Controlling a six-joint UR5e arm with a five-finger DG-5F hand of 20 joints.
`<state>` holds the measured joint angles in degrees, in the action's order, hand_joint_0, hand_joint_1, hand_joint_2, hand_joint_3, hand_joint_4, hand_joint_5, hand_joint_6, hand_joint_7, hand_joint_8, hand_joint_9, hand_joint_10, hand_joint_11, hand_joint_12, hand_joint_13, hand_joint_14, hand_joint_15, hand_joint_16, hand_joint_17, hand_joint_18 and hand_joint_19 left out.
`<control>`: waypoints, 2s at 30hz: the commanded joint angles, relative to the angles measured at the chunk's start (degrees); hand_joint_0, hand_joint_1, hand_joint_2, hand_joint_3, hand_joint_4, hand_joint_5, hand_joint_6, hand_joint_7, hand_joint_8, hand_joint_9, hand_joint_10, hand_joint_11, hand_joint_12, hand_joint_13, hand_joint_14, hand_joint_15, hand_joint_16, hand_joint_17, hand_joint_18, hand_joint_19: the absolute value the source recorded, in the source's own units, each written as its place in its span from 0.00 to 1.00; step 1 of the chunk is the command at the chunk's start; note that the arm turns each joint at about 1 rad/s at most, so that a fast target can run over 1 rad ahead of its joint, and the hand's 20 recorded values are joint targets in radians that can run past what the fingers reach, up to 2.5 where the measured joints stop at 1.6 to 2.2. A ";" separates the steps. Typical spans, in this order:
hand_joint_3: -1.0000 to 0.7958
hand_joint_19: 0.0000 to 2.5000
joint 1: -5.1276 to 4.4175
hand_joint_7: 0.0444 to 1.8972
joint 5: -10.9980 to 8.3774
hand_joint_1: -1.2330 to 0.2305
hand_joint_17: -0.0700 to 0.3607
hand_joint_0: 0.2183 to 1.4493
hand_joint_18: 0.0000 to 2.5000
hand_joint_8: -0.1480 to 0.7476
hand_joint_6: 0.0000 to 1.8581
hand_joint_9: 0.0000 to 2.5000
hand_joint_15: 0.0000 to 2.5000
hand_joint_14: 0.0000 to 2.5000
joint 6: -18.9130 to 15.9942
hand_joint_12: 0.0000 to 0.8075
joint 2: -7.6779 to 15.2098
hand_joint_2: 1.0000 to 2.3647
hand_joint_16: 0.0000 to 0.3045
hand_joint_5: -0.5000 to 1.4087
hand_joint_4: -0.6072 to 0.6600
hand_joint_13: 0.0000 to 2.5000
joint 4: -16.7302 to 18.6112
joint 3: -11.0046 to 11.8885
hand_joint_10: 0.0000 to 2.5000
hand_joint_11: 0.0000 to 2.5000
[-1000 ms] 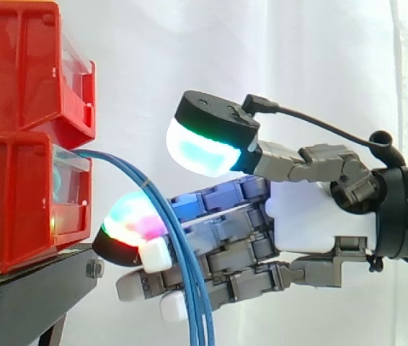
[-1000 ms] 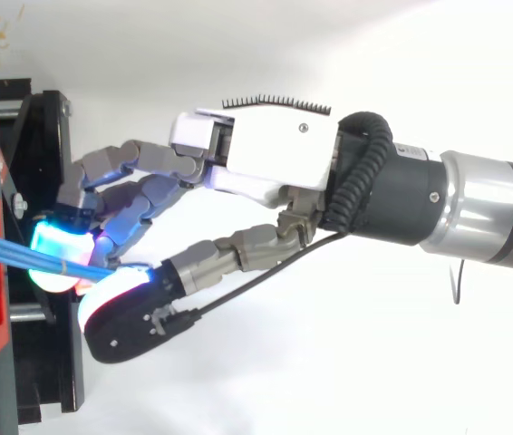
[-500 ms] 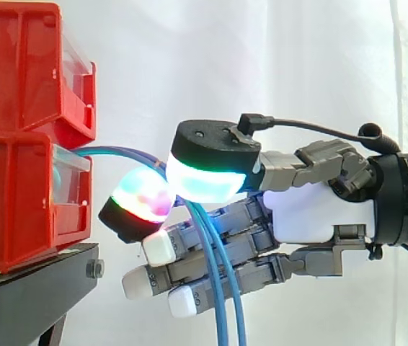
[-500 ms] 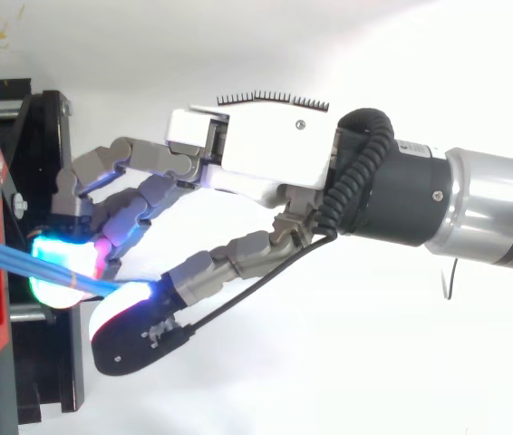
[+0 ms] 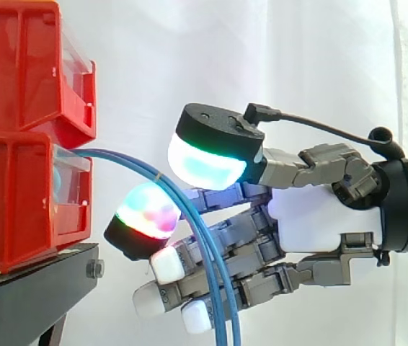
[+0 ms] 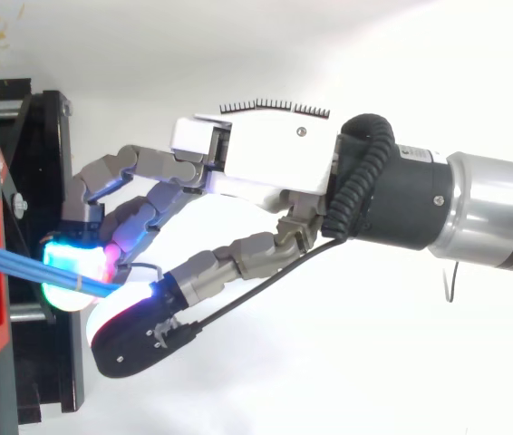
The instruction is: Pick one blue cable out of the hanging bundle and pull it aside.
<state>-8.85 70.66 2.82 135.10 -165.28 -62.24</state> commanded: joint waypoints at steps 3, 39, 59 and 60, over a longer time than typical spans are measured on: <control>0.28 0.22 -0.03 0.55 0.00 0.30 0.41 0.25 0.27 0.56 0.47 0.39 0.13 0.00 0.00 0.43 0.08 0.00 0.15 0.21 0.61 0.27 -0.40 0.01 0.00 0.15; 0.38 0.24 0.23 0.61 0.09 0.32 0.39 0.30 0.29 0.55 0.47 0.42 0.16 0.01 0.00 0.42 -0.89 0.01 0.14 0.22 0.59 0.29 -1.80 0.01 0.01 0.17; 0.28 0.20 0.32 0.66 0.09 0.18 0.37 0.48 0.31 0.43 0.51 0.40 0.16 0.01 -0.09 0.37 -1.59 0.00 0.13 0.19 0.36 0.30 -2.77 0.01 0.01 0.17; 0.28 0.20 0.32 0.66 0.00 0.19 0.37 0.48 0.31 0.43 0.51 0.40 0.16 0.01 -0.09 0.37 -1.59 0.00 0.13 0.19 0.37 0.30 -2.77 0.01 0.01 0.17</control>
<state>-8.49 70.72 2.76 133.51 -168.02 -62.23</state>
